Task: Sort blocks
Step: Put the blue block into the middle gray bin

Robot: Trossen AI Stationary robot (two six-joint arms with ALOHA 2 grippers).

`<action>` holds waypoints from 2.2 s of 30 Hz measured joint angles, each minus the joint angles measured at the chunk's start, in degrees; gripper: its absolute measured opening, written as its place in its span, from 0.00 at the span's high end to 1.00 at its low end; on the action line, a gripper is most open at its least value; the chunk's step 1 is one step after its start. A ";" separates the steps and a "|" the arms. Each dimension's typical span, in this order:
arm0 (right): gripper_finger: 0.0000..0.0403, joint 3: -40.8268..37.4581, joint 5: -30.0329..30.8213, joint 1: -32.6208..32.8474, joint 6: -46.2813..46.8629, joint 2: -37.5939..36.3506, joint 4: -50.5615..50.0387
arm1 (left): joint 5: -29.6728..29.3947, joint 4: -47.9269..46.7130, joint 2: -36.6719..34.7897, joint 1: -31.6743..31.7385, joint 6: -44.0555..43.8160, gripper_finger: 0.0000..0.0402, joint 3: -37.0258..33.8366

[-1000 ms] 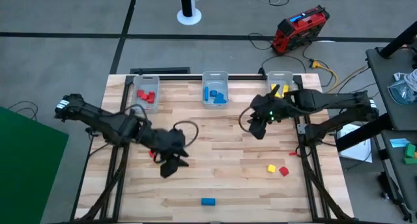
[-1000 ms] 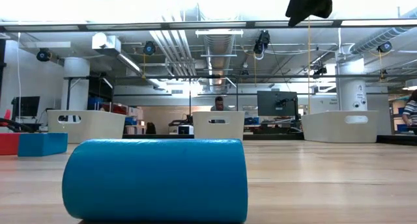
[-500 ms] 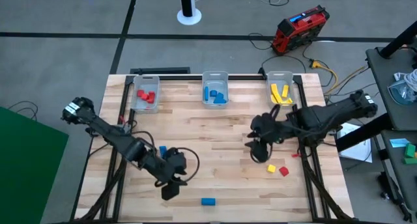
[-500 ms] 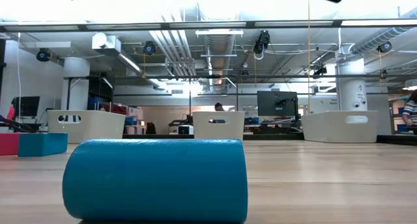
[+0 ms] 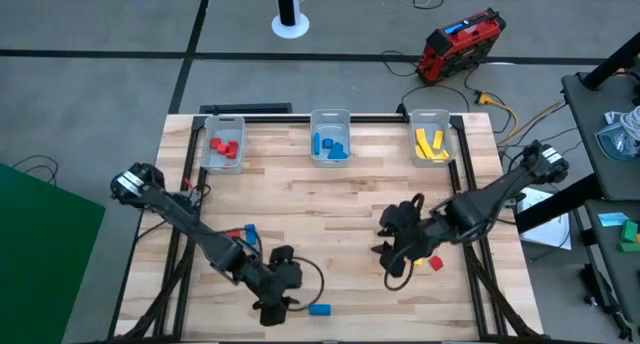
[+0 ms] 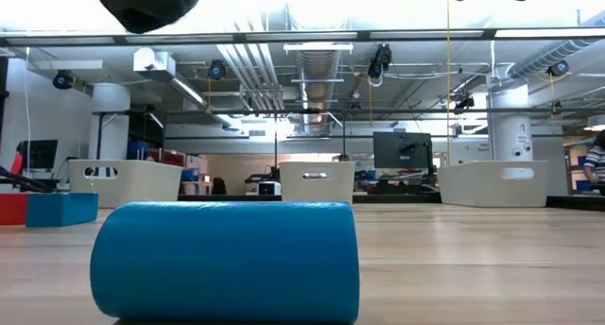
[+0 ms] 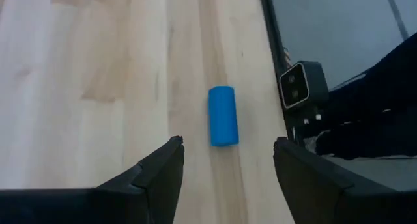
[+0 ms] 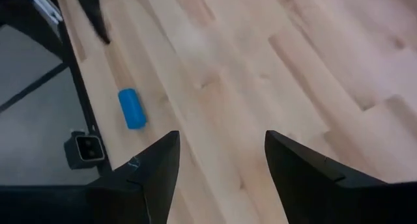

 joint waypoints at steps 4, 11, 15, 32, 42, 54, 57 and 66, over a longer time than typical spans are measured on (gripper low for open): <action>0.46 -0.02 -0.09 2.29 5.00 2.71 -0.01 | -3.36 1.58 3.10 -0.40 1.91 0.42 0.16; 0.46 -0.02 0.71 5.67 12.08 5.10 0.53 | -4.69 2.16 9.01 -0.47 5.91 0.39 3.18; 0.46 -0.08 1.92 6.78 13.80 5.48 0.81 | -4.65 1.97 12.58 -0.72 6.21 0.39 7.25; 0.46 -0.38 2.99 6.92 14.70 5.48 0.85 | -7.17 0.53 18.17 -0.98 8.28 0.39 13.14; 0.46 -1.88 2.97 6.90 16.03 5.48 0.84 | -7.06 5.81 21.83 -1.85 13.36 0.39 12.97; 0.46 -2.60 2.90 6.92 16.71 5.48 0.87 | -7.54 5.43 26.17 -2.45 9.32 0.39 12.98; 0.46 -2.70 2.92 6.90 16.69 5.48 0.85 | -7.47 5.53 27.23 -2.46 8.41 0.40 12.99; 0.46 -3.00 2.94 6.90 16.16 5.48 0.85 | -7.08 5.58 27.85 -2.47 5.66 0.61 13.09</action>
